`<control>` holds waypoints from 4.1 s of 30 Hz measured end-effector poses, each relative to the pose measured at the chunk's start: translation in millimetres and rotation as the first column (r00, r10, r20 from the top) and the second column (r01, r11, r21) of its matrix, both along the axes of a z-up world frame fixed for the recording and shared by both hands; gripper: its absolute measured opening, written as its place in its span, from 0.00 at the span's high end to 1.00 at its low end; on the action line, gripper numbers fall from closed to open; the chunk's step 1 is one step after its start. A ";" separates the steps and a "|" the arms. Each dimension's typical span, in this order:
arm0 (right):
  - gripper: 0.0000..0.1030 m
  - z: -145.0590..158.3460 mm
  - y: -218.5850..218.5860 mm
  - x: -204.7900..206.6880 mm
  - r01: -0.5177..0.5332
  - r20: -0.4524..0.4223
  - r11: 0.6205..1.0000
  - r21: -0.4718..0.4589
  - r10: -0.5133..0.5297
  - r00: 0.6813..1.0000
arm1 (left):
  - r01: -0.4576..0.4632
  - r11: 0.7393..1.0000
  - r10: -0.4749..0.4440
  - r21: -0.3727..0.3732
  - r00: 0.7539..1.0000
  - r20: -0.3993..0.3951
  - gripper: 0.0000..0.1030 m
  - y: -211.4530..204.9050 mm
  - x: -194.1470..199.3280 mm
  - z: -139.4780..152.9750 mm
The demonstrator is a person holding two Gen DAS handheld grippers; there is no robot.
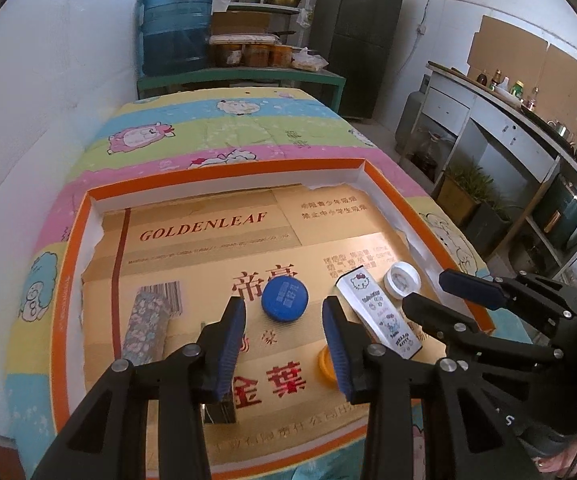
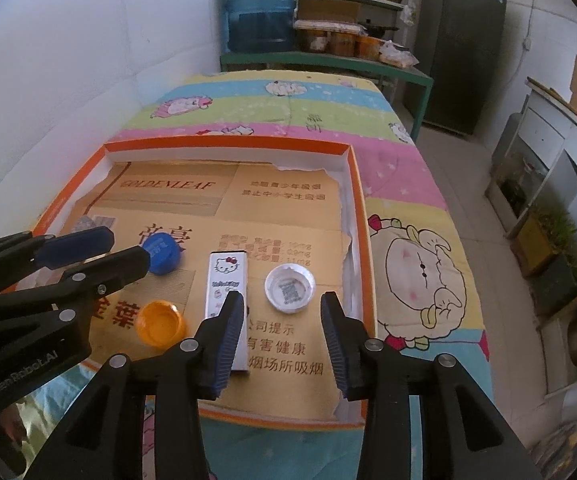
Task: Organize rigid objects
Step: 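Move the left gripper to the teal tube while the right gripper approaches the black cap, then grasp the teal printed tube with the left gripper while the right gripper grasps the black cap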
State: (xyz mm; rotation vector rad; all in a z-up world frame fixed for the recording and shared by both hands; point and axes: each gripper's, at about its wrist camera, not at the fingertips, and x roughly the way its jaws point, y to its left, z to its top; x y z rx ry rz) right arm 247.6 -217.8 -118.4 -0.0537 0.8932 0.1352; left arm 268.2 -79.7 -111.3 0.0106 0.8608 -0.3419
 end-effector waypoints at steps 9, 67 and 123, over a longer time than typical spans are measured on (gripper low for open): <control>0.60 8.9 5.6 -14.2 -0.006 0.012 1.000 0.004 0.006 1.000 | -0.018 1.000 0.018 0.001 1.000 0.013 0.61 8.5 -14.4 6.7; 0.60 8.6 46.0 -146.9 -0.107 -0.005 0.989 0.098 0.108 0.994 | -0.043 0.998 0.043 -0.055 0.999 0.006 0.61 56.2 -130.3 -3.3; 0.70 -14.6 5.4 -175.0 -0.044 -0.013 0.983 0.176 0.047 0.999 | 0.019 0.993 -0.015 0.114 0.999 -0.030 0.65 0.4 -143.3 -33.8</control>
